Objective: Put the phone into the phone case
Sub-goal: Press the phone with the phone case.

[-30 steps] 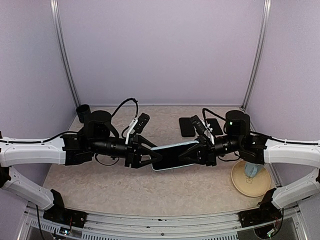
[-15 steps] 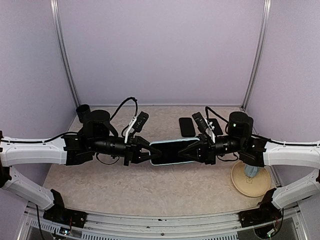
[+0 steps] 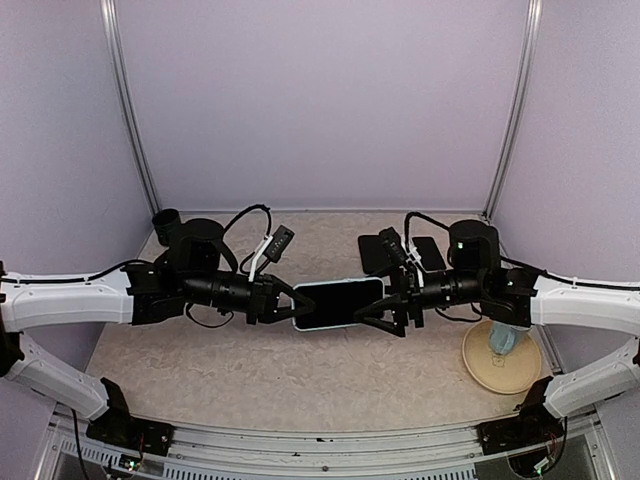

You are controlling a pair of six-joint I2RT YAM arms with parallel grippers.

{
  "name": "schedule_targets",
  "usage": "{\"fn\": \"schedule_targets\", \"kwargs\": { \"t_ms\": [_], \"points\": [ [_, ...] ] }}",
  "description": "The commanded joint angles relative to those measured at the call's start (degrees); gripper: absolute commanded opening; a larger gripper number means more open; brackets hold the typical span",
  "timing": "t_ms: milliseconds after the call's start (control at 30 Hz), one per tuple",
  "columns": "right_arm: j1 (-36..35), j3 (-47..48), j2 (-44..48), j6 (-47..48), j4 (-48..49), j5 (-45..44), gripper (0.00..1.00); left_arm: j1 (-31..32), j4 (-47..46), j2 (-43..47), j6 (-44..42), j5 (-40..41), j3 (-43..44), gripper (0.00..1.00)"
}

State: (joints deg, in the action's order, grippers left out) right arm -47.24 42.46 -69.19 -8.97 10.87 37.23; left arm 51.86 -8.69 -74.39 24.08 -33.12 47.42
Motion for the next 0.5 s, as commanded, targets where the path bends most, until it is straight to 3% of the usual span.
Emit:
{"fn": "schedule_targets", "kwargs": {
  "t_ms": [0,267,467],
  "points": [
    [-0.46,2.57,0.31,8.25,-10.31,-5.58,0.97,-0.59,1.52,0.83,2.55,0.49,4.35,0.0],
    [-3.73,1.79,0.15,20.55,-15.25,-16.01,1.0,-0.7,5.04,-0.27,3.74,-1.58,5.87,0.0],
    [-7.03,-0.96,3.21,27.91,-11.14,-25.02,1.0,-0.7,8.43,-1.56,4.2,-1.78,6.84,0.0]
  ]
}}
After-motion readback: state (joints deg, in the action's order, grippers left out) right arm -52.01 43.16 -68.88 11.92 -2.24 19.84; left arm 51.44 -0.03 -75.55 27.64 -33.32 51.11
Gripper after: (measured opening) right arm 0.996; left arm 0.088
